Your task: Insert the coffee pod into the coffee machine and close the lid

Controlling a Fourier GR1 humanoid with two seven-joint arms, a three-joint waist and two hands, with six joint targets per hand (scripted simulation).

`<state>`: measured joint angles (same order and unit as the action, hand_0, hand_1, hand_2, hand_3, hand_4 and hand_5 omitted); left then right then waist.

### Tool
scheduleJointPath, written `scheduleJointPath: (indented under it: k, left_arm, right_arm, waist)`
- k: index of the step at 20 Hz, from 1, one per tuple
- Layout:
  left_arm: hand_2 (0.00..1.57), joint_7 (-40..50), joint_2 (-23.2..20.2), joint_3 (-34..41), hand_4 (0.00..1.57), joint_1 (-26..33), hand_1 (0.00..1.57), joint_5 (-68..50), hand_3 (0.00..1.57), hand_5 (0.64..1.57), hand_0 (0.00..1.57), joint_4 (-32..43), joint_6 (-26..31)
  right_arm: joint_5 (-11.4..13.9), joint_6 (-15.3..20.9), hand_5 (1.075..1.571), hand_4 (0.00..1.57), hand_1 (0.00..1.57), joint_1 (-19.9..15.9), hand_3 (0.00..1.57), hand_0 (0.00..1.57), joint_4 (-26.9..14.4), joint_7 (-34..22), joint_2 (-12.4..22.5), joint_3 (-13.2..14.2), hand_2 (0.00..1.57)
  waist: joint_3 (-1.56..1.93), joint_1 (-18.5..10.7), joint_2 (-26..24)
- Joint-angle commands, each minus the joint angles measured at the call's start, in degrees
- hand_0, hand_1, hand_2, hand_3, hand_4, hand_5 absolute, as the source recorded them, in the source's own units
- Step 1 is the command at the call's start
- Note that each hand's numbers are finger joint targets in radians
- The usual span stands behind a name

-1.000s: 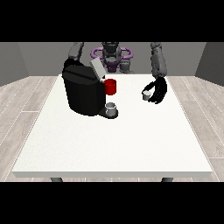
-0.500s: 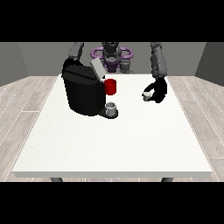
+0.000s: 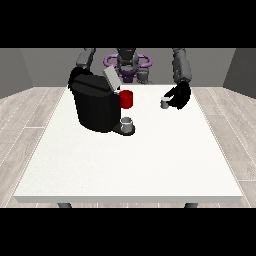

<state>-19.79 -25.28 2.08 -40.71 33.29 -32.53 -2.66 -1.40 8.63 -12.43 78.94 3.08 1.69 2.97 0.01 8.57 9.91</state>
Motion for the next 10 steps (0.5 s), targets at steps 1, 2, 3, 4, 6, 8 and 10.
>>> scheduleJointPath:
  k: [1,2,3,4,6,8,10]
  left_arm:
    - [1.4,1.87,-0.76,-0.97,0.59,-4.2,1.34,-0.08,1.36,1.571,1.34,-3.1,6.24]
    - [1.38,1.0,0.55,-0.35,0.58,-4.33,1.32,0.35,1.35,1.571,1.32,-1.77,3.25]
    - [1.36,2.23,-0.39,-0.5,0.56,-4.47,1.29,-0.24,1.34,1.571,1.29,-2.07,7.3]
    - [1.33,1.25,-0.52,0.72,0.53,-5.43,1.24,-0.3,1.32,1.571,1.24,-2.19,4.6]
    - [1.33,4.75,1.16,-0.92,0.54,-9.2,1.26,0.39,1.29,1.571,1.26,-4.57,7.12]
    - [1.32,4.32,2.87,-2.18,0.57,-6.83,1.23,0.8,1.29,1.571,1.23,-5.95,8.65]
    - [1.32,4.46,3.05,-0.18,0.57,-8.39,1.23,0.66,1.29,1.571,1.23,-4.79,5.07]
  right_arm:
    - [-1.91,-2.05,1.571,0.44,0.0,1.03,0.0,0.0,-5.54,2.27,1.05,2.31,0.0]
    - [1.18,2.52,1.571,0.44,0.0,-2.06,0.0,0.0,-1.95,-2.1,-1.51,-0.66,0.0]
    - [0.3,1.57,1.571,0.46,0.0,-0.36,0.0,0.0,-2.07,-3.27,-1.61,-0.76,0.0]
    - [0.19,-0.24,1.571,0.5,0.0,-0.42,0.0,0.0,-2.34,-0.62,-0.45,-0.68,0.0]
    - [-0.29,0.31,1.571,0.49,0.0,-3.23,0.0,0.0,-6.25,2.16,0.29,0.85,0.0]
    - [-0.82,-0.31,1.571,0.47,0.0,-0.05,0.0,0.0,-7.8,2.79,0.26,1.05,0.0]
    - [-1.13,-2.66,1.571,0.44,0.0,-2.03,0.0,0.0,-5.63,2.52,1.2,-0.02,0.0]
  waist:
    - [0.04,-1.14,-2.88]
    - [-0.02,-0.02,-1.03]
    - [0.0,-0.43,-4.48]
    - [-0.01,0.86,-1.39]
    - [0.03,-0.78,-1.6]
    - [0.02,-1.62,-4.77]
    - [0.0,1.09,-1.13]
